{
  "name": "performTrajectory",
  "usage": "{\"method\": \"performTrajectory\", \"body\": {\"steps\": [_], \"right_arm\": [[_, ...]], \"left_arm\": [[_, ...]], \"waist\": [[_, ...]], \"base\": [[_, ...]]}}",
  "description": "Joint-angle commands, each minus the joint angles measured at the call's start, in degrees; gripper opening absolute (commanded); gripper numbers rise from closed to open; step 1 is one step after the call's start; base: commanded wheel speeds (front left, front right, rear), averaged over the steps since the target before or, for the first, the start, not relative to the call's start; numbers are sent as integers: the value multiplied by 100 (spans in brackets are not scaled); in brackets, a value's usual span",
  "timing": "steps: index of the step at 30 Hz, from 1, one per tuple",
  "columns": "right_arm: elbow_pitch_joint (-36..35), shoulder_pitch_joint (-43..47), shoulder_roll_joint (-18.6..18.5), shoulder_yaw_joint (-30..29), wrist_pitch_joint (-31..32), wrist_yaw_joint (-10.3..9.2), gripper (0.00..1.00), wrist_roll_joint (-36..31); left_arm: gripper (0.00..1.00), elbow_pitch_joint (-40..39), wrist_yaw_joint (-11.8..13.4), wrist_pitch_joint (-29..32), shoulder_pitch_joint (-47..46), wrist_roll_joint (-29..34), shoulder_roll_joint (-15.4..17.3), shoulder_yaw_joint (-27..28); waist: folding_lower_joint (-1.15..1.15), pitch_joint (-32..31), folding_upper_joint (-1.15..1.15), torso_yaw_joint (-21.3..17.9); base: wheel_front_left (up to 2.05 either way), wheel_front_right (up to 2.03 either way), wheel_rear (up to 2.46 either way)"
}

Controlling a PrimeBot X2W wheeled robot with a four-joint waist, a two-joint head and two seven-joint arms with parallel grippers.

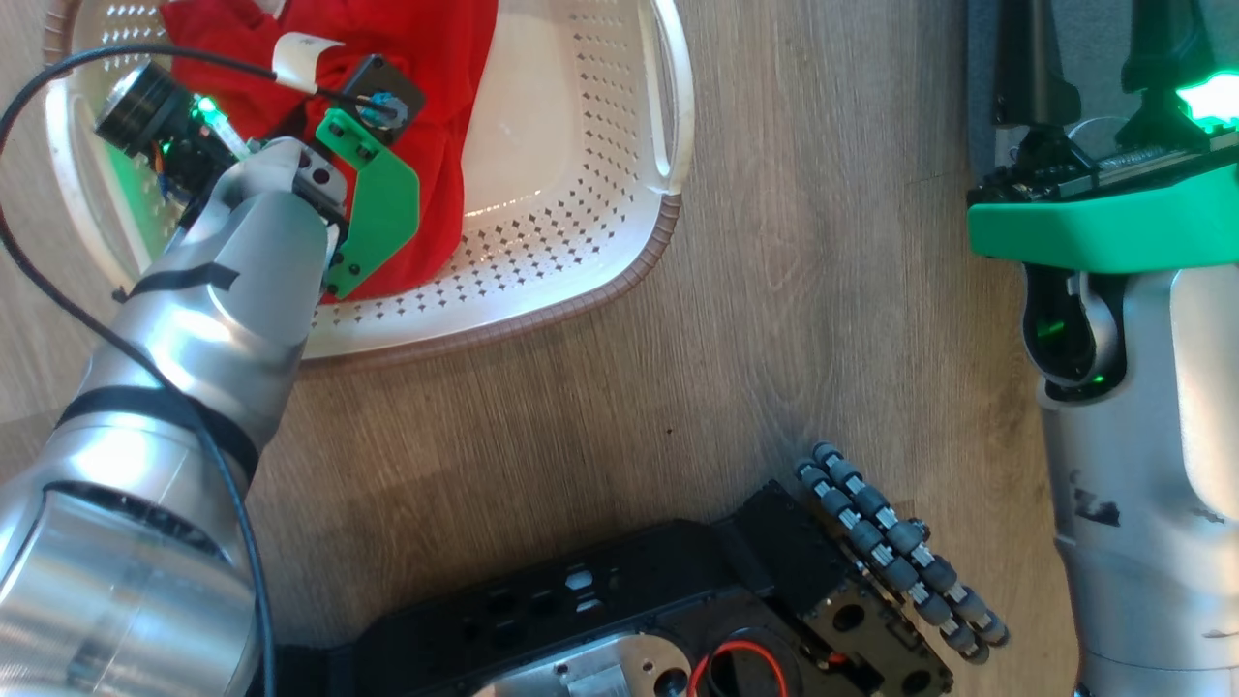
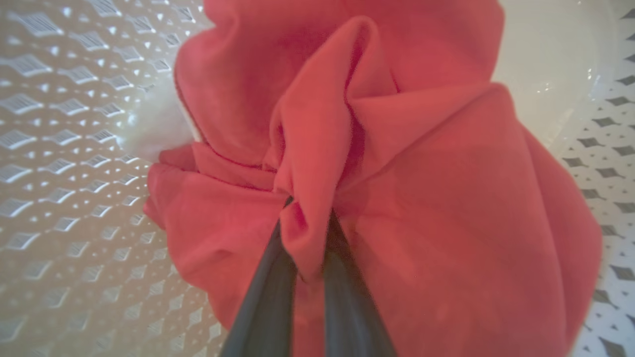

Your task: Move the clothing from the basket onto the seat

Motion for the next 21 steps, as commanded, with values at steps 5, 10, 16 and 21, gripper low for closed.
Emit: {"method": "performTrajectory", "body": {"steps": [5, 10, 16, 21], "right_arm": [[-160, 22, 66, 56, -36, -1, 100, -101], [-81, -137, 66, 74, -36, -1, 100, -134], [144, -87, 53, 12, -36, -1, 100, -323], [371, 34, -21, 15, -36, -1, 100, -381]], "left_arm": [[0, -48, 30, -390, 201, -207, 49, 128], [0, -60, 31, -692, 242, -350, 23, 197], [0, -78, -43, -1168, 557, -665, -120, 337], [0, -96, -96, -1479, 839, -955, -191, 475]], "waist": [[0, -135, 0, 42], [0, -317, 0, 71], [0, -973, 0, 348], [0, -1548, 0, 548]], "base": [[0, 0, 0], [0, 0, 0], [0, 0, 0], [0, 0, 0]]}}
